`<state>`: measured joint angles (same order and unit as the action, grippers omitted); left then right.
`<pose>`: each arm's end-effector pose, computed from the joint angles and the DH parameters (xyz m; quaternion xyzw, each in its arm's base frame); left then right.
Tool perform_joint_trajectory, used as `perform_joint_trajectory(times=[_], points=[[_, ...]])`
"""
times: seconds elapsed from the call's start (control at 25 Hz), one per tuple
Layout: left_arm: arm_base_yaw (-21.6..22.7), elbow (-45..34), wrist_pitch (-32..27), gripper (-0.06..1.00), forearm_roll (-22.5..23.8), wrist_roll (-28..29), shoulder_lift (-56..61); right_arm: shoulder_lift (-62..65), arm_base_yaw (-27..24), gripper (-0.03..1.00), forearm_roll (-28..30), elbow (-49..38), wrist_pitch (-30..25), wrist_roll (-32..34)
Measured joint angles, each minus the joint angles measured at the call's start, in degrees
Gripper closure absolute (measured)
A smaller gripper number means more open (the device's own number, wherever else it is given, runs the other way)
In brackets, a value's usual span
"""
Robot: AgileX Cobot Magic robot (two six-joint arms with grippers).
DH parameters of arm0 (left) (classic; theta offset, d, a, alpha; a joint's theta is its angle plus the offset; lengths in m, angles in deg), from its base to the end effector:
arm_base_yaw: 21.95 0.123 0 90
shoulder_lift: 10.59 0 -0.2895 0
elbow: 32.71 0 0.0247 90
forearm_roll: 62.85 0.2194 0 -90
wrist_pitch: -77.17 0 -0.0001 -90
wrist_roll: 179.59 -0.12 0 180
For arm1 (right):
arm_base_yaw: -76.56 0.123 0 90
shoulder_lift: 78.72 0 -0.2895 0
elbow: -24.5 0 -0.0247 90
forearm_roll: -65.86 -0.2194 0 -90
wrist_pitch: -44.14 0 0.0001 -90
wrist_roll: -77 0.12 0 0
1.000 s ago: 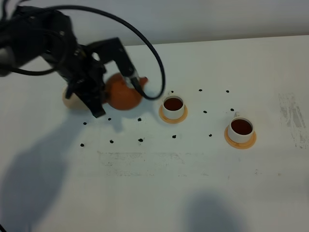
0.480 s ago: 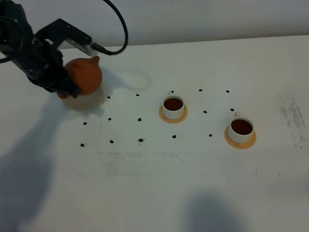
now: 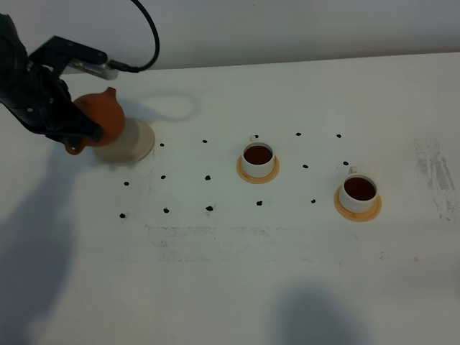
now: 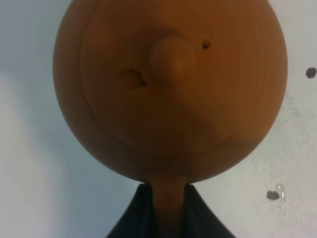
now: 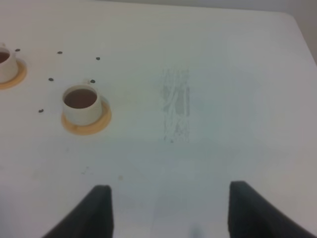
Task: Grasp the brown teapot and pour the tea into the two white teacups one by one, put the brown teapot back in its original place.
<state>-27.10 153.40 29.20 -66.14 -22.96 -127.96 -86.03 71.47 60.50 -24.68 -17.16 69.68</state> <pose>0.3870 -0.0400 0.2115 0.2276 0.9566 0.0044 0.1818 -0.0111 0.0109 0.2459 -0.0186 0.8551 -0.0093 0.5181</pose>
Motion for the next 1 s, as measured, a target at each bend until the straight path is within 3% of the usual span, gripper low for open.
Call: perform_joint_trajectory(times=[0.28,1.0], points=[[0.0,-0.11,3.66,0.85,-0.26,0.51,-3.9,0.0,0.0,0.45,0.0,0.0,0.0,0.0],[0.05,-0.11,8.33,0.85,-2.46,10.48,-6.18,0.0,0.0,0.45,0.0,0.0,0.0,0.0]])
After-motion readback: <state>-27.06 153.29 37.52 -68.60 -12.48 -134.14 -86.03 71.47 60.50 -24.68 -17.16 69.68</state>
